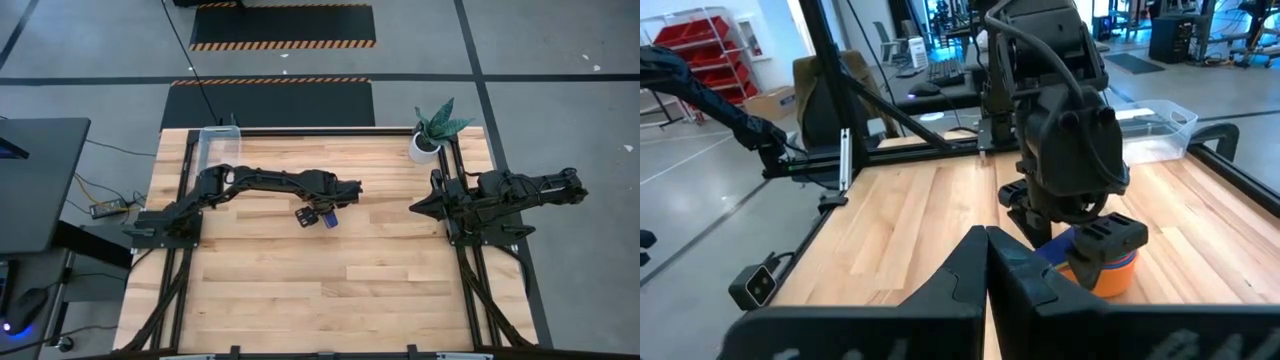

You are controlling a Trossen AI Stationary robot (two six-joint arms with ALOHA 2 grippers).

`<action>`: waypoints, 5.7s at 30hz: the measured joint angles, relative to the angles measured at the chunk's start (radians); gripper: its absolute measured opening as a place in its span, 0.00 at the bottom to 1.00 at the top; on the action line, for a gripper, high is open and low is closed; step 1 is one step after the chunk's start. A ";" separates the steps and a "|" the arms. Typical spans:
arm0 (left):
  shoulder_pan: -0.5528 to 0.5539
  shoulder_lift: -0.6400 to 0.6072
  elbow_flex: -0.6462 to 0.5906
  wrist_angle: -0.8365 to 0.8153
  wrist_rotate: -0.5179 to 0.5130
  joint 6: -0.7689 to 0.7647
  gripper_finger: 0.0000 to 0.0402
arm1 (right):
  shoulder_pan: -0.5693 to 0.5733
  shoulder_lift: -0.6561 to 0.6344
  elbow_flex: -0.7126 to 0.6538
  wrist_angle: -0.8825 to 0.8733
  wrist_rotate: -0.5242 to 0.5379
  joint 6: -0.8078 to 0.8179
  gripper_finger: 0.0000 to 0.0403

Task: Nest measuring cups in basket
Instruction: Put the measuring cups into the transparent bin

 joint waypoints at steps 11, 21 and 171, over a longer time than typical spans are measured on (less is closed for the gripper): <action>0.000 0.004 -0.001 -0.005 0.000 -0.003 0.89 | 0.000 0.000 0.000 0.000 -0.001 0.000 0.04; 0.000 0.004 -0.001 -0.008 0.021 -0.010 0.76 | 0.000 0.000 0.000 0.000 -0.001 0.000 0.04; -0.014 0.002 -0.001 -0.024 -0.044 0.280 0.32 | 0.000 0.000 0.000 0.000 0.000 0.000 0.04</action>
